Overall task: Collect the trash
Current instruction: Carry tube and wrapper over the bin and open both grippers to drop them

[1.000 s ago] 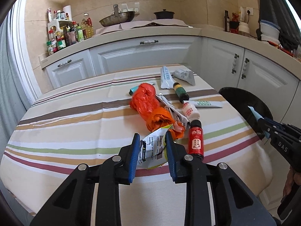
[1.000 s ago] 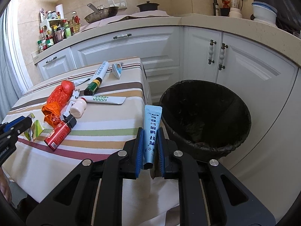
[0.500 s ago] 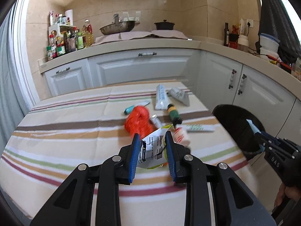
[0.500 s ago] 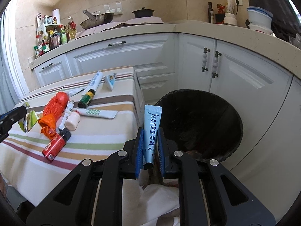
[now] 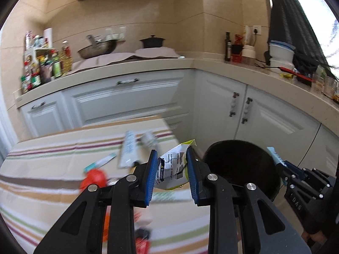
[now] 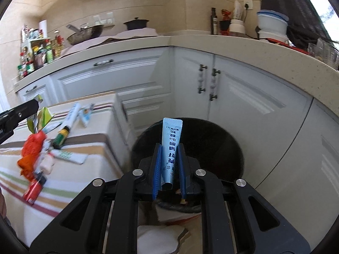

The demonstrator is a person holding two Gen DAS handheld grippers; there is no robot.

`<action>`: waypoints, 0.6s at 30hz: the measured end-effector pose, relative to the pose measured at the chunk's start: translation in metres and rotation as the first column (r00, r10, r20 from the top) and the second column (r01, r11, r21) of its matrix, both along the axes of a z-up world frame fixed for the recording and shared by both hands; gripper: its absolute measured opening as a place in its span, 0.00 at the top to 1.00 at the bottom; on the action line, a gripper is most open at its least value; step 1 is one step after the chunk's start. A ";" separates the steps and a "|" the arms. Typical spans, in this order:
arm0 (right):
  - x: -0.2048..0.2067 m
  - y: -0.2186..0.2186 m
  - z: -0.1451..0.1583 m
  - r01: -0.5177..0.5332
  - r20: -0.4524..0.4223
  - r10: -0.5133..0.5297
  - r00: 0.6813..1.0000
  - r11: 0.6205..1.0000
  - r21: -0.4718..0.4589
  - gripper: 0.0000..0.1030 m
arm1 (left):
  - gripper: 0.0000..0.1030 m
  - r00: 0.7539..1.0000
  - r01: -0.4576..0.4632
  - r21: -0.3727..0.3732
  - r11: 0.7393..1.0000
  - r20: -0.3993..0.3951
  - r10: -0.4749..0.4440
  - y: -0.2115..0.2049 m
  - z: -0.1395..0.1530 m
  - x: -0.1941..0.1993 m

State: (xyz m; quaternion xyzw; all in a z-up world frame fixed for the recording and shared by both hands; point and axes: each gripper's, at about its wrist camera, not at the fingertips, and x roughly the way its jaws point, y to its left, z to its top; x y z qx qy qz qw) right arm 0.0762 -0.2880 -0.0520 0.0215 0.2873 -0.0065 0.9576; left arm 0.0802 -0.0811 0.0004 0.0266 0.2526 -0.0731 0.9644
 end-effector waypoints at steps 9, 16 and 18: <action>0.035 -0.040 -0.006 0.064 -0.005 -0.064 0.998 0.998 0.003 0.86 | 0.72 0.996 0.092 0.027 0.995 -0.020 -0.092 -0.068 -0.010 0.051; 0.058 -0.063 -0.019 0.093 -0.022 -0.093 0.995 0.996 0.013 0.85 | 0.72 0.992 0.121 0.060 0.991 -0.055 -0.117 -0.106 -0.028 0.079; 0.063 -0.067 -0.023 0.098 -0.026 -0.098 0.995 0.995 0.016 0.84 | 0.68 0.990 0.126 0.070 0.990 -0.066 -0.121 -0.112 -0.033 0.085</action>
